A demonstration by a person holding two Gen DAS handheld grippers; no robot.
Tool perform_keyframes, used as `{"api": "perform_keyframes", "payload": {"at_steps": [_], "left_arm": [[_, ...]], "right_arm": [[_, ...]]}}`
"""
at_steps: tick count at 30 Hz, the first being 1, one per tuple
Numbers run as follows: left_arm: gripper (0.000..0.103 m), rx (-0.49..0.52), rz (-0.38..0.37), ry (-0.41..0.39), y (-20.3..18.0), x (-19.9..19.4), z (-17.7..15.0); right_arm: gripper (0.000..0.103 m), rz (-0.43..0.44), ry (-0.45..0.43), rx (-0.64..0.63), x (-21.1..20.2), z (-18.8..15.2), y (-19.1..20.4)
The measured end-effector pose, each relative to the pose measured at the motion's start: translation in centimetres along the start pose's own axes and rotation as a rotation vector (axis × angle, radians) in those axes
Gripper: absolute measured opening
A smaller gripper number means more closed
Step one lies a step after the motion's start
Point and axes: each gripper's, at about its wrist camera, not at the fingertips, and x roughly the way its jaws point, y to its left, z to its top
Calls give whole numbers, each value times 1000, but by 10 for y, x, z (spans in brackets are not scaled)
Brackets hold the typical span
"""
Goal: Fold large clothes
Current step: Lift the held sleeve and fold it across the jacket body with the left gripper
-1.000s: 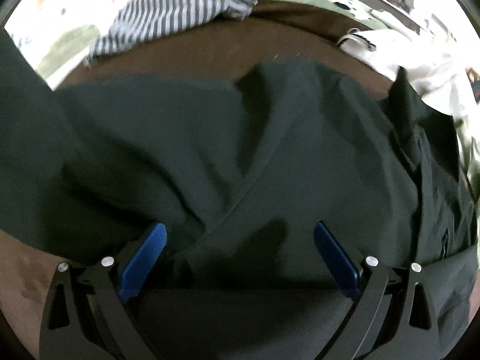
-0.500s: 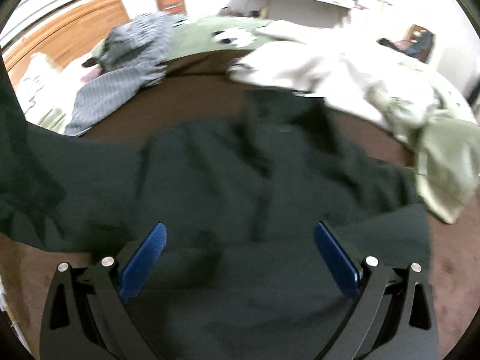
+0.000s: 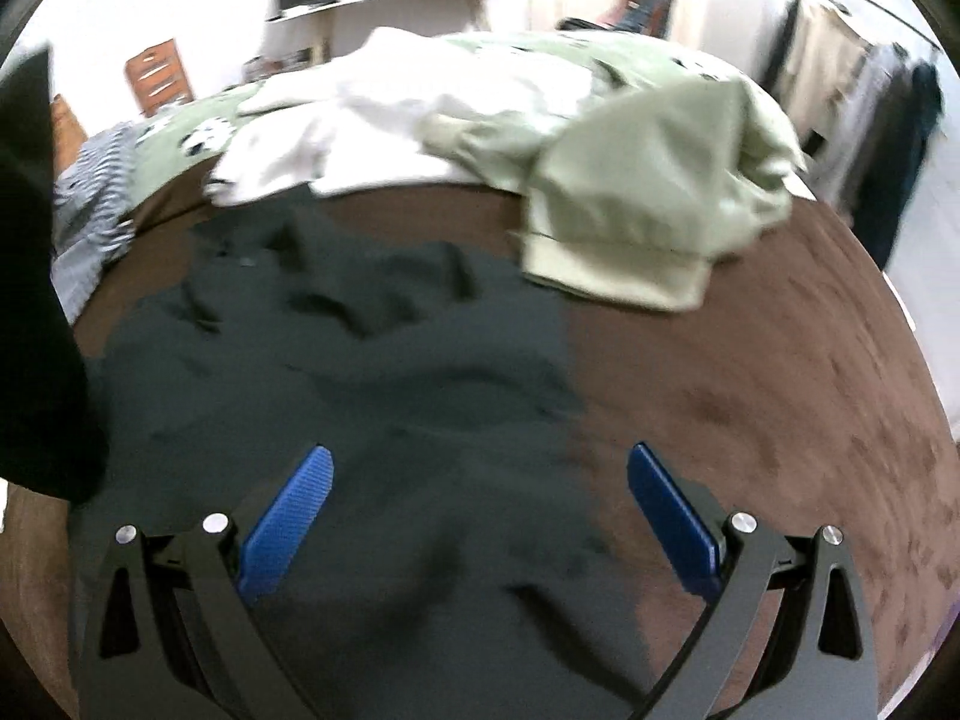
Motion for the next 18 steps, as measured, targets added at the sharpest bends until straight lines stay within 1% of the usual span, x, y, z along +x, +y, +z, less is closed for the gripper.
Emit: {"api": "perform_keyframes", "payload": {"at_steps": [2,4,6,9,11,13,16,18], "left_arm": [[6,-2,10,59,-5,35,-21],[6,-3,18,124,-14,73,-47],[6,-5,16,183,-15,94,-74],[6,-10,22,282,-24,126,-113],[7,-10,32,332,-26,137,-130],[8,1,45,363,-34,147,-146],[8,-16,58,374,-29,148,-156],[10,-28,62,380,-28,152,-153]], "right_arm": [[97,-18,17,23,5,-10,-25],[97,-25,32,33,11,-17,-41],[97,-33,54,33,20,-27,-57],[97,-33,67,24,30,-33,-67],[97,-35,69,8,35,-37,-71],[97,-29,68,-6,38,-40,-73],[97,-23,70,-31,42,-42,-71],[97,-17,71,-44,44,-41,-70]]}}
